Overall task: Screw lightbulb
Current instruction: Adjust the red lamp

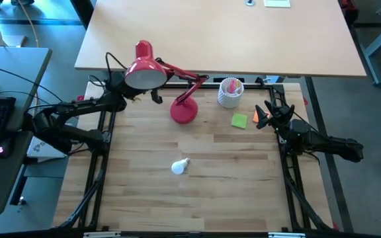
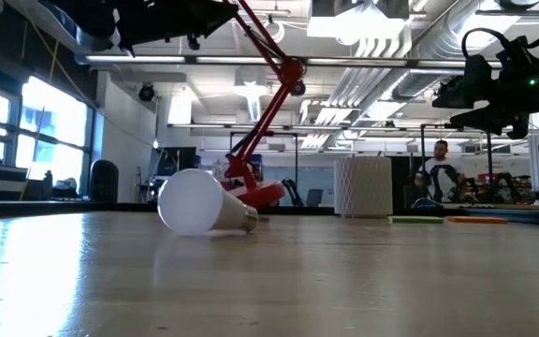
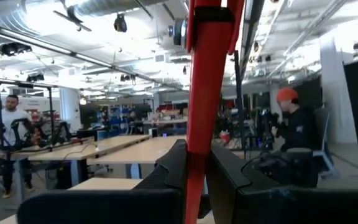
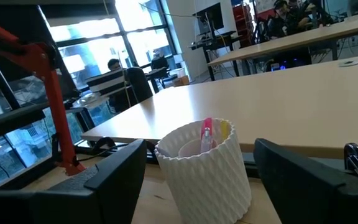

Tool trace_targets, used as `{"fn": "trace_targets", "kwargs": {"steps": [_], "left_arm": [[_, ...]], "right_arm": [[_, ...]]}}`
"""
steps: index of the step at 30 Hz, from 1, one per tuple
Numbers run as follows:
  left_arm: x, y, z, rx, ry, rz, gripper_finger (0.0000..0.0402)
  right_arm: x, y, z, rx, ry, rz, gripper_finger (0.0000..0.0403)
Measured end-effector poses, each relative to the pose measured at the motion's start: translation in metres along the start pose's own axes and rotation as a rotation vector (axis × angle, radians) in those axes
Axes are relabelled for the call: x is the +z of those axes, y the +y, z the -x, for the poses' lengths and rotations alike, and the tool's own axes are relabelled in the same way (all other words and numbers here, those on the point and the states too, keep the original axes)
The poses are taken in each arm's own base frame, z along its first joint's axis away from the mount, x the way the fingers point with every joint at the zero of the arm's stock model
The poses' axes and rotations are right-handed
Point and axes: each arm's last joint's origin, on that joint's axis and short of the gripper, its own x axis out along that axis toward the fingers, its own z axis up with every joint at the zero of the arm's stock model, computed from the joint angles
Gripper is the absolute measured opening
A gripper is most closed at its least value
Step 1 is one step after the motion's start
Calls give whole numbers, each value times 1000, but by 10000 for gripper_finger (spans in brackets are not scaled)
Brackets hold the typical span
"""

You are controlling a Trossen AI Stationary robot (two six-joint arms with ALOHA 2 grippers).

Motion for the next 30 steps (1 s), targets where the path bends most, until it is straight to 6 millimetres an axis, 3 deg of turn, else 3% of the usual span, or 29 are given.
{"fn": "trace_targets", "kwargs": {"steps": [10,22,30], "left_arm": [[0,2,-4,64,45,-21,27],[-15,26,-5,114,97,-37,160],[-34,52,-32,-48,163,17,189]], "right_arm": [[0,0,0,0,0,0,295],[0,0,0,0,0,0,295],[0,0,0,0,0,0,295]]}}
